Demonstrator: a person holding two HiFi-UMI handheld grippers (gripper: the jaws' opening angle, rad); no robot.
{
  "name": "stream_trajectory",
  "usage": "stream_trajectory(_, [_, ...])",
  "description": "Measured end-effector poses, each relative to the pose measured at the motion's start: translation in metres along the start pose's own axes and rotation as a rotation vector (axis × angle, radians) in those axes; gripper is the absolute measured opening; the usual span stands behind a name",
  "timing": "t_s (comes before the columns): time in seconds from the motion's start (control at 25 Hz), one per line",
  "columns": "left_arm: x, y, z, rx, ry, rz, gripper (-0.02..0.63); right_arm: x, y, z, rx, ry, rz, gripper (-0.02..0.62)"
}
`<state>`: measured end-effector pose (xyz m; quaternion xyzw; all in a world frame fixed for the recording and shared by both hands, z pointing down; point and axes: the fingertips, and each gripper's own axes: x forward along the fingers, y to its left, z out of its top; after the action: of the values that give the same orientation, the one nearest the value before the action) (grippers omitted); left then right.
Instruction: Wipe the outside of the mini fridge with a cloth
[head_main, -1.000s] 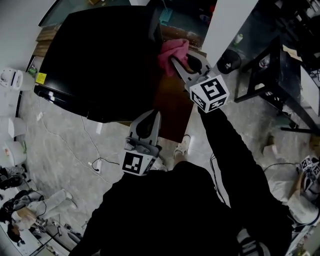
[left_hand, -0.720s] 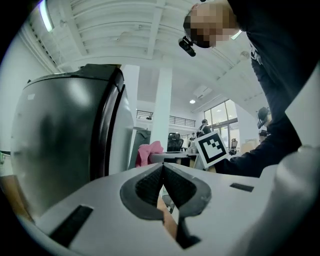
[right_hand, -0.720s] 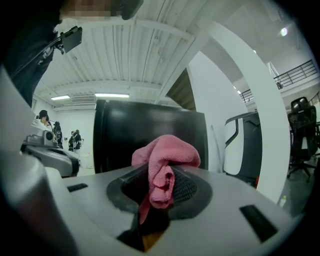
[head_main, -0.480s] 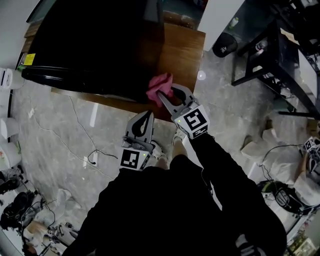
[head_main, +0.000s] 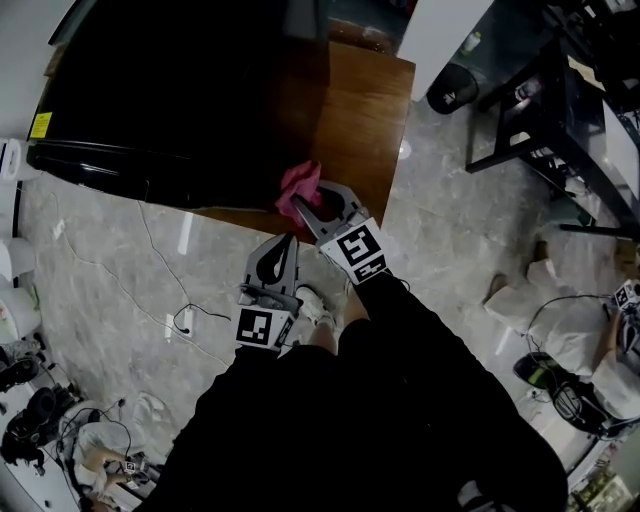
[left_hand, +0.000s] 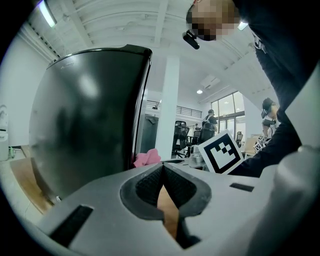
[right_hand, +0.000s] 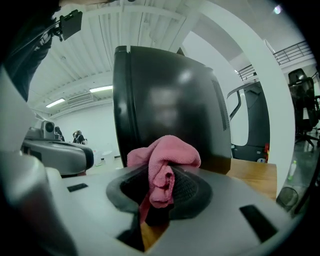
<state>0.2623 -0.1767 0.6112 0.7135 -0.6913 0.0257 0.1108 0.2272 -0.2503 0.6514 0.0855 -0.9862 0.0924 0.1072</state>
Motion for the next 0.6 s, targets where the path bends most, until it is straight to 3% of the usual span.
stream_trajectory(0.6, [0.053, 0.017, -0.008, -0.027, 0.04, 0.003, 0.006, 0.05, -0.073, -0.003, 0.065, 0.009, -0.067, 0.101])
